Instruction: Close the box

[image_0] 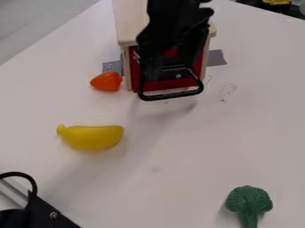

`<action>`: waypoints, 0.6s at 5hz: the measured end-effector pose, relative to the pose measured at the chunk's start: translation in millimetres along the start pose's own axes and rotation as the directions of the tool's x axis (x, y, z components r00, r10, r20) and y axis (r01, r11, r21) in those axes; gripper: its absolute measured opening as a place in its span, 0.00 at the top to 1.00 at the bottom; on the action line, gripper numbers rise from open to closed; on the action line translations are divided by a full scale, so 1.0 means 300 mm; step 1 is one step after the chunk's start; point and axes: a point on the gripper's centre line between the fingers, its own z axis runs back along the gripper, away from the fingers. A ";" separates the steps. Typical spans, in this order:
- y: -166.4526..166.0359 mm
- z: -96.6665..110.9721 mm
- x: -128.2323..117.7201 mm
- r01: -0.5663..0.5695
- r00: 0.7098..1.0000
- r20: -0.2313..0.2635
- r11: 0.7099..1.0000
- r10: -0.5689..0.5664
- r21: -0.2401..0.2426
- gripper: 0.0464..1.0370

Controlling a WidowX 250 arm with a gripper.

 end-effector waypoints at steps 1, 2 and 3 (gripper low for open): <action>0.060 0.091 -0.036 0.140 0.990 0.002 0.990 -0.140 0.033 0.04; 0.129 0.148 -0.042 0.221 0.975 -0.008 0.973 -0.221 0.068 0.04; 0.162 0.147 -0.036 0.312 0.950 -0.052 0.939 -0.308 0.143 0.04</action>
